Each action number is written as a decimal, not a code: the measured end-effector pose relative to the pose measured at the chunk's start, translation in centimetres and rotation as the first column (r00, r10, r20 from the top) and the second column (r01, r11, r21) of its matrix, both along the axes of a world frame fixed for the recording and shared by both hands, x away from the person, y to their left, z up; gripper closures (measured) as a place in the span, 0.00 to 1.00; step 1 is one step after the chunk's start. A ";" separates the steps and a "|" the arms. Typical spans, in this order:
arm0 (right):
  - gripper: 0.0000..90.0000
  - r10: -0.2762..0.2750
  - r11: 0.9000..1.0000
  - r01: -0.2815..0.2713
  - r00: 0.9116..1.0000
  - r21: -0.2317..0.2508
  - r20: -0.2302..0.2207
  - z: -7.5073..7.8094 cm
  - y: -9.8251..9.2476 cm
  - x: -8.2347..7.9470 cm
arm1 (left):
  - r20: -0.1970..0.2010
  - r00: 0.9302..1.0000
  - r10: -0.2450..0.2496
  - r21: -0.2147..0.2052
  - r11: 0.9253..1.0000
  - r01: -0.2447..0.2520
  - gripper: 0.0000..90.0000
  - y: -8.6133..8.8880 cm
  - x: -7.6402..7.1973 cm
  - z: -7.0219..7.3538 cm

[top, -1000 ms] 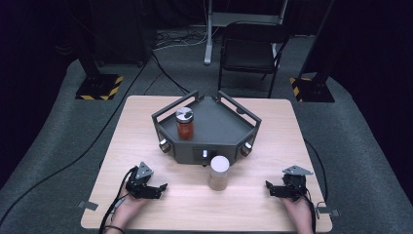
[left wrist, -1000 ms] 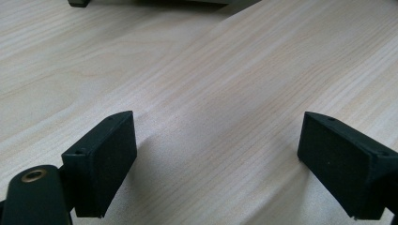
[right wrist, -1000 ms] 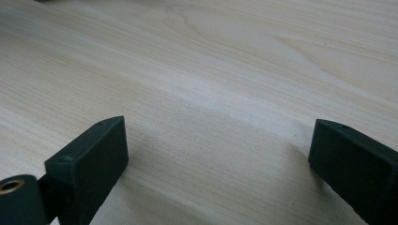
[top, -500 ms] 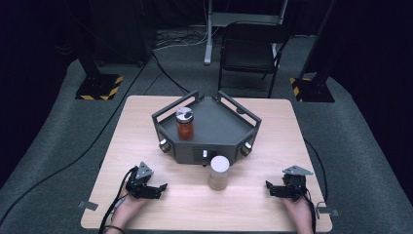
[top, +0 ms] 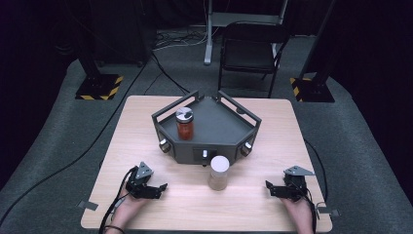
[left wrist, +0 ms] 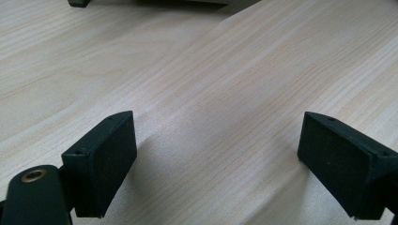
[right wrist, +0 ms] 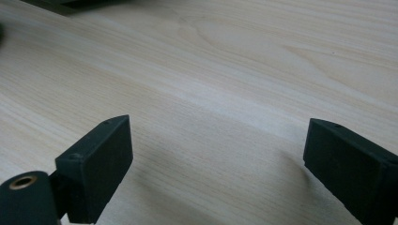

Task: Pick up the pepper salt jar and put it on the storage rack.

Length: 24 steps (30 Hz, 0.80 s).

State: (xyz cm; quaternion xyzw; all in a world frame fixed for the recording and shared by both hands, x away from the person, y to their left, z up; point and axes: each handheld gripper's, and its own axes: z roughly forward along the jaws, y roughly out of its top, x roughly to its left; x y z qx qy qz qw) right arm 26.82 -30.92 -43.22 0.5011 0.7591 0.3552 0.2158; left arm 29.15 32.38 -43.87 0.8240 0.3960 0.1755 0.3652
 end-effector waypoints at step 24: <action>0.10 0.110 0.991 -0.116 0.990 0.066 0.082 1.3 0.7 -1.1 | 0.000 1.000 0.000 0.000 1.000 0.000 0.13 0.0 0.0 0.0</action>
